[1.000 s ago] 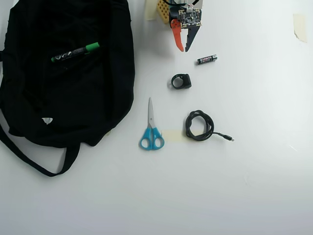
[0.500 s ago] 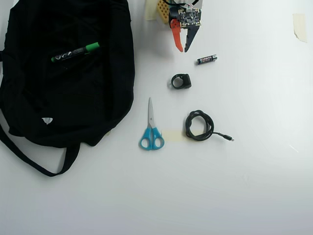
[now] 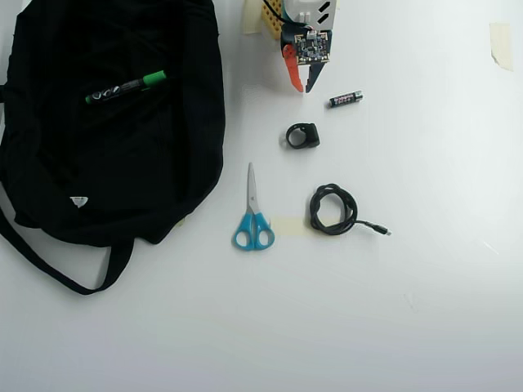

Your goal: Put the green marker into the black bag

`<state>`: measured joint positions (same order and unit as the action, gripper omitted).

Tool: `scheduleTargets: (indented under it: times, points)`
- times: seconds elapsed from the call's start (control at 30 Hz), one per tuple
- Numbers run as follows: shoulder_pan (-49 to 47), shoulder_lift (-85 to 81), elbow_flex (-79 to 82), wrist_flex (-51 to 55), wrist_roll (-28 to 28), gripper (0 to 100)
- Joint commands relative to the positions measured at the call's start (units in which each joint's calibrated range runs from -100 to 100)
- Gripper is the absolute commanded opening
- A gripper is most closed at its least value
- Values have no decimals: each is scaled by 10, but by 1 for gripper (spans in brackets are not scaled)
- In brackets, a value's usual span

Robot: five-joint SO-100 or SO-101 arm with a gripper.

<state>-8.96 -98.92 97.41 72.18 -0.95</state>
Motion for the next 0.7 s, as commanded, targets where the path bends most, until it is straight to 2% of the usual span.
scheduleTargets:
  times: [0.0,0.67]
  points:
    - [-3,-7,19,4,2,2]
    - [-3,-7,19,3,3,2]
